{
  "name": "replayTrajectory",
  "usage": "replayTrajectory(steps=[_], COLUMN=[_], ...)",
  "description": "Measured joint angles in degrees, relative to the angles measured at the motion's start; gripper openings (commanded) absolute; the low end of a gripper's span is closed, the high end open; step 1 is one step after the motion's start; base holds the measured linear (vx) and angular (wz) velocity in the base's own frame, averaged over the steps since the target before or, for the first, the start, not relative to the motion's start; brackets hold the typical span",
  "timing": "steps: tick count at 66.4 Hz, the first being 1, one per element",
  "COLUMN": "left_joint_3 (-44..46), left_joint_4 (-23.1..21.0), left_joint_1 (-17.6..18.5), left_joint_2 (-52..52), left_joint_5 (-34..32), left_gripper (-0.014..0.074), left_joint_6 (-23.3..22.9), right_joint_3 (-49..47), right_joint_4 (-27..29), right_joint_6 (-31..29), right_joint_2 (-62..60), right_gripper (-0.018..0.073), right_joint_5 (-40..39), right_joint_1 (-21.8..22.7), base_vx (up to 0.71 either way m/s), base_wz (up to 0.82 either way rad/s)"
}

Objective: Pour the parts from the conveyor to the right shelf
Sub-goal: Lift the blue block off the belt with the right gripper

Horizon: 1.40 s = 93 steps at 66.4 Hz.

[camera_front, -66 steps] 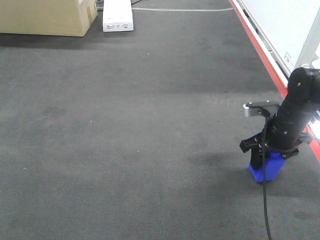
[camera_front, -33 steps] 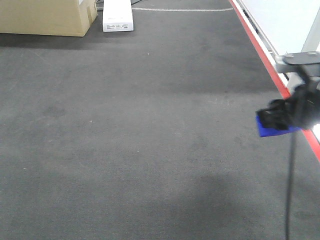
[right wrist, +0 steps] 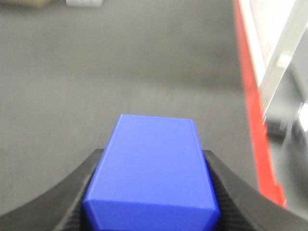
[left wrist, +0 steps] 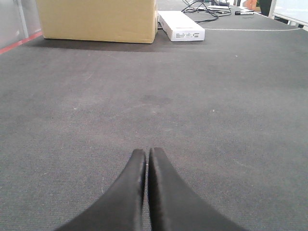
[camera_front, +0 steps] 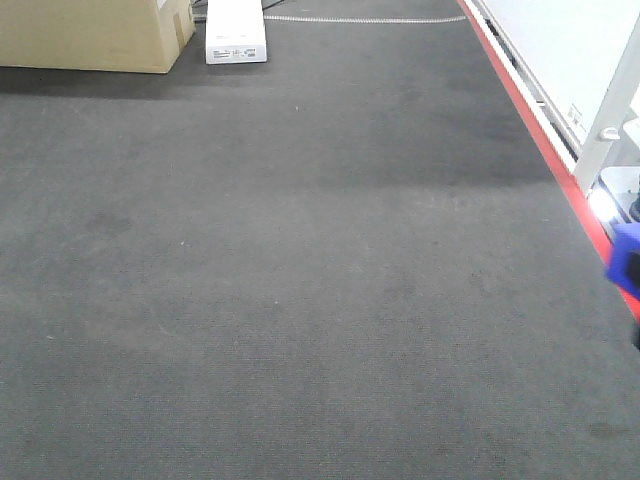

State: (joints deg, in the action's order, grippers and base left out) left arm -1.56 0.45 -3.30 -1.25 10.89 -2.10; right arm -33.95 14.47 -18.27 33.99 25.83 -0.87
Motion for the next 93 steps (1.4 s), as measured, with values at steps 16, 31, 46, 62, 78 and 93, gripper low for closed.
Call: replayTrajectory(steps=[16,31,46,62,78,93], left_joint_3=[0.0,0.0,0.0,0.0,0.0,0.0], left_joint_4=[0.0,0.0,0.0,0.0,0.0,0.0], left_joint_1=[0.0,0.0,0.0,0.0,0.0,0.0], left_joint_2=[0.0,0.0,0.0,0.0,0.0,0.0], left_joint_5=[0.0,0.0,0.0,0.0,0.0,0.0], left_gripper=[-0.0006,-0.0006,-0.0006,-0.0006,-0.0006,-0.0006], left_joint_6=[0.0,0.0,0.0,0.0,0.0,0.0], right_joint_3=[8.8,10.5,10.5,10.5,10.5,10.5], right_joint_4=[0.0,-0.1,-0.1,-0.1,-0.1,0.0], right_joint_6=[0.0,0.0,0.0,0.0,0.0,0.0], right_joint_2=[-10.9,-11.2,-11.2,-11.2,-11.2,-11.2], right_gripper=[-0.0005,-0.0005,-0.0005,-0.0005,-0.0005,-0.0005], right_joint_5=[-2.2,-2.1,-2.1,-2.1,-2.1,-2.1], right_joint_1=[0.0,0.0,0.0,0.0,0.0,0.0], base_vx=[0.0,0.0,0.0,0.0,0.0,0.0], base_wz=[0.0,0.0,0.0,0.0,0.0,0.0])
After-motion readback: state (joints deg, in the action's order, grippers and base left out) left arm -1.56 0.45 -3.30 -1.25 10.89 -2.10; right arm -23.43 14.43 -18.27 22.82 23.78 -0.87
